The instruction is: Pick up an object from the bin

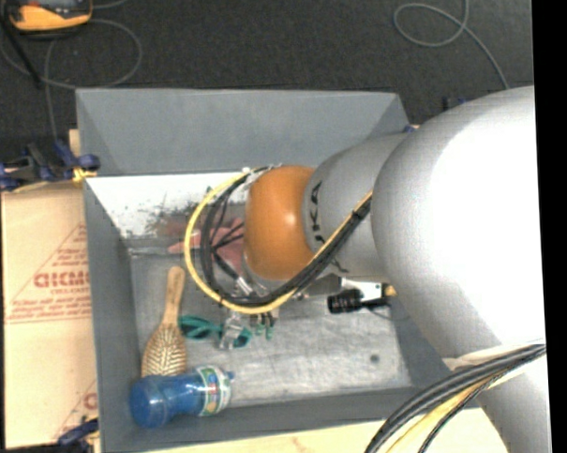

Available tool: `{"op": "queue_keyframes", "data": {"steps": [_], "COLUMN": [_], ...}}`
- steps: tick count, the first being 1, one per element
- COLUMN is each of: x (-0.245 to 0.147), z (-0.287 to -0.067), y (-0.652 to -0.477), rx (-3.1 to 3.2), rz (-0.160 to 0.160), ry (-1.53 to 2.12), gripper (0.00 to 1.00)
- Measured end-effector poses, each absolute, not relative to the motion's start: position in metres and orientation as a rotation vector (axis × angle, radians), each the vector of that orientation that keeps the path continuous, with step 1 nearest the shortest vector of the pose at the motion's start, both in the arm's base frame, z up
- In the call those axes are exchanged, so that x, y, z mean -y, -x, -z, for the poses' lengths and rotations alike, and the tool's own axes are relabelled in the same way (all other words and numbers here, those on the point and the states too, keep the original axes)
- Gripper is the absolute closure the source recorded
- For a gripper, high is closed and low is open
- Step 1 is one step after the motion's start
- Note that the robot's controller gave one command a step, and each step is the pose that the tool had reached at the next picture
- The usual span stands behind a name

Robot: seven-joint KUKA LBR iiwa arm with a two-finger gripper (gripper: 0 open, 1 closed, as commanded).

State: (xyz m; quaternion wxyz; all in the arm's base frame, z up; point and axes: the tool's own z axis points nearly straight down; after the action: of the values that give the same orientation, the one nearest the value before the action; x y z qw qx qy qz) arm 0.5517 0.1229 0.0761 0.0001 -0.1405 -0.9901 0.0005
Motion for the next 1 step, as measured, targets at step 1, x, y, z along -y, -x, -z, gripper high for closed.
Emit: {"op": "queue_keyframes", "data": {"steps": [1], "x": [-0.1238], "z": [-0.0745], "y": [-0.5514], "rx": [3.112], "rz": [-0.001], "ry": [0.447], "gripper": [1.00]}}
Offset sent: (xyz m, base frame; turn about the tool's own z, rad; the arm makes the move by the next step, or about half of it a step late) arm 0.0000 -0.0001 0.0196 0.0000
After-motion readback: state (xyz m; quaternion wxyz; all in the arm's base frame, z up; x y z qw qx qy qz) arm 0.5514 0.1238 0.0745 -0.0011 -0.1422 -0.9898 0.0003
